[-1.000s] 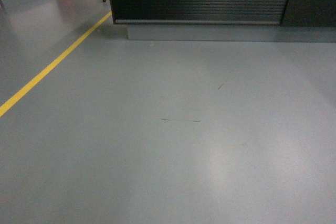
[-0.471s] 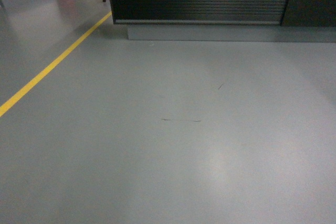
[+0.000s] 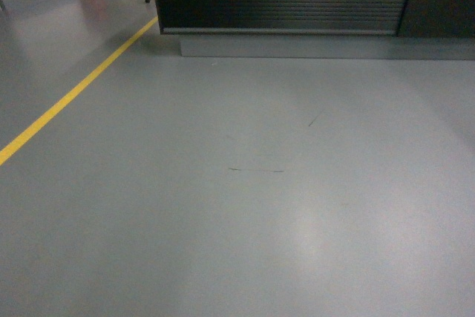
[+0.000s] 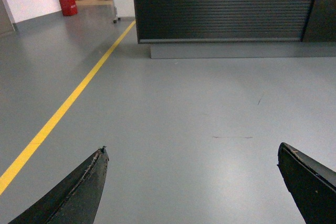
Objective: Place dark red mango on scale at checkout
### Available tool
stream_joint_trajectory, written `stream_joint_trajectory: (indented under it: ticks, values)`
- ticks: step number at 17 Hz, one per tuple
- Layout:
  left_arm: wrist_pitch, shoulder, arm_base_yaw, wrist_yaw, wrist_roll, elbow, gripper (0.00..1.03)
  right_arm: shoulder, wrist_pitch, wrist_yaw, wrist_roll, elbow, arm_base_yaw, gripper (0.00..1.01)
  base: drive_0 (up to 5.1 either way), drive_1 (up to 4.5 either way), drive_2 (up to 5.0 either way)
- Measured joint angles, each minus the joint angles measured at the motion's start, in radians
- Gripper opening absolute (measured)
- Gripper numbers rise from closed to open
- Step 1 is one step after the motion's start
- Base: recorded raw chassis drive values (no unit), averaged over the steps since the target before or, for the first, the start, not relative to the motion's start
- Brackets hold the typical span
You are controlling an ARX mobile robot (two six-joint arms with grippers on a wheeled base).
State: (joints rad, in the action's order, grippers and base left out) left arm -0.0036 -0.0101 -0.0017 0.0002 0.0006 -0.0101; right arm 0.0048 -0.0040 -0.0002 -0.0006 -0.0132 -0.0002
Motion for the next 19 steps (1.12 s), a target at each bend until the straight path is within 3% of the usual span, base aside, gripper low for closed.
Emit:
stream_joint_trajectory:
  ticks: [19]
  values:
    - [-0.002,0.0,0.0,0.0,0.0,0.0,0.98,0.0,0.002,0.0,0.0,0.0,0.0,0.98,0.0,0.0,0.0]
